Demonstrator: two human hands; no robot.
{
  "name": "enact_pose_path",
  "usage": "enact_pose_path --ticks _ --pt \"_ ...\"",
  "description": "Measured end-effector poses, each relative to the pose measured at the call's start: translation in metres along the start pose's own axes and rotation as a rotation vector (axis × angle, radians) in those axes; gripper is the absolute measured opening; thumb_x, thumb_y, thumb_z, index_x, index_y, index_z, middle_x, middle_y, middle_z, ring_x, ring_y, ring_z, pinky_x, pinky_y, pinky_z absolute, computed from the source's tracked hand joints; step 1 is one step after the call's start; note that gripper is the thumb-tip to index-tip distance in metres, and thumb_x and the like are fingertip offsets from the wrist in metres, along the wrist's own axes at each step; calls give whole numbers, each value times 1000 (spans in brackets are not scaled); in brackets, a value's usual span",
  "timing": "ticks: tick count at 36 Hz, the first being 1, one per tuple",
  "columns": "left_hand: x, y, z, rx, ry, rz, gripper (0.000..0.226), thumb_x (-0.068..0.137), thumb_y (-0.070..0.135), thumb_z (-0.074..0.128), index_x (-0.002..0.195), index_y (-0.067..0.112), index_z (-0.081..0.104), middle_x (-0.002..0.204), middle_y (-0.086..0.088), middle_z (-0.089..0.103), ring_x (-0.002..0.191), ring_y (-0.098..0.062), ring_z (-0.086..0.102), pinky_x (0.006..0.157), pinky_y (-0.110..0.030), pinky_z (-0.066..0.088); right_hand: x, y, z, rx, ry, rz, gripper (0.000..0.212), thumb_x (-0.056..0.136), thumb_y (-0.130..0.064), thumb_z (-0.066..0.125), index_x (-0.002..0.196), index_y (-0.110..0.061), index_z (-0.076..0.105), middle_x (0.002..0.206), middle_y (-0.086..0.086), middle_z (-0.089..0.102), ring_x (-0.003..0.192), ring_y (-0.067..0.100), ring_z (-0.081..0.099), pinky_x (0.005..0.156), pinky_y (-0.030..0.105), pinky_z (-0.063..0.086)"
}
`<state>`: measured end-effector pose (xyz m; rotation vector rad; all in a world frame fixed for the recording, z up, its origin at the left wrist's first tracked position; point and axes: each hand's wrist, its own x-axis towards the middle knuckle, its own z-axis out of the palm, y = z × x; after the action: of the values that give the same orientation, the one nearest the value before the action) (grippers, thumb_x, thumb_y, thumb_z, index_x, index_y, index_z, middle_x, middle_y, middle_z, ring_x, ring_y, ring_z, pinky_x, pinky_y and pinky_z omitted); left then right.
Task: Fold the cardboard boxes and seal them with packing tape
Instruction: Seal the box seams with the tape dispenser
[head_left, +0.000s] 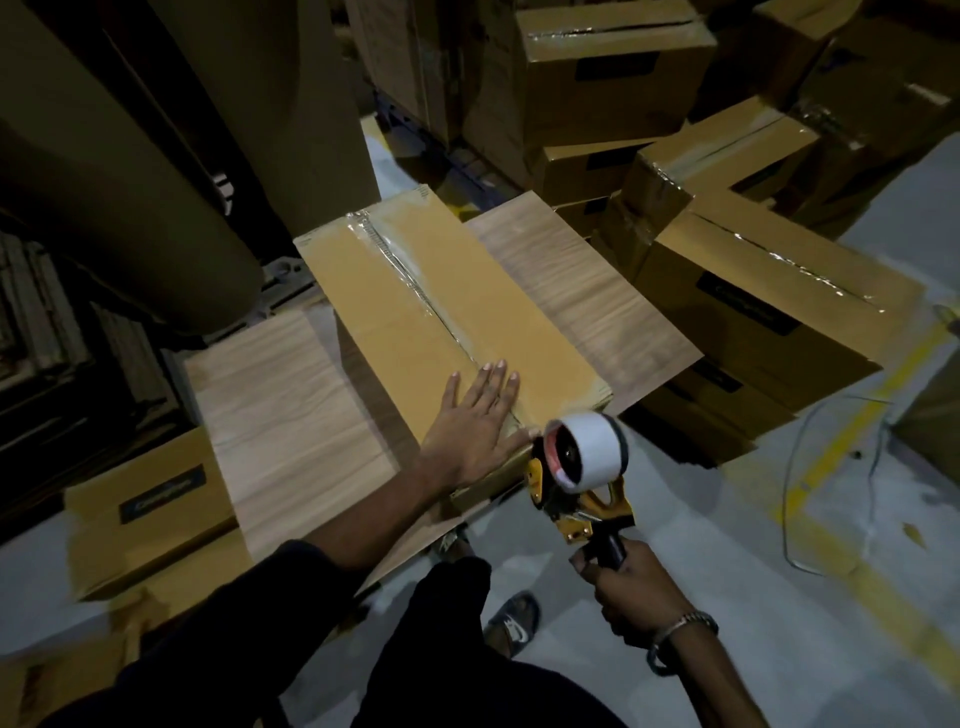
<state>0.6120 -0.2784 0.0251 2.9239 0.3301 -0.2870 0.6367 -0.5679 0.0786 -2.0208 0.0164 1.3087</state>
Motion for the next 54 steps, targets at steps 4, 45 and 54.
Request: enact_pose_path --ticks 4,45,54 --pt "-1 1 -4 -47 22 -11 92 98 82 0 165 22 -16 172 -2 -22 159 -19 -21 126 -60 -7 2 23 -1 4 -24 116 16 99 -21 65 102 -6 61 54 2 38 38 16 33 44 22 29" --pt "-64 -47 5 -26 75 432 100 86 4 71 168 28 18 172 13 21 160 -9 15 123 -35 35 26 -120 -54 -118 390 -461 18 96 -31 73 87 -15 69 66 4 70 60 21 67 57 35 54" --pt "-103 -99 9 -48 273 196 62 100 12 51 160 28 43 167 5 37 155 -18 34 122 -41 35 70 -133 -14 -160 217 -578 22 86 -40 80 92 -20 74 83 0 77 85 19 74 81 49 61"
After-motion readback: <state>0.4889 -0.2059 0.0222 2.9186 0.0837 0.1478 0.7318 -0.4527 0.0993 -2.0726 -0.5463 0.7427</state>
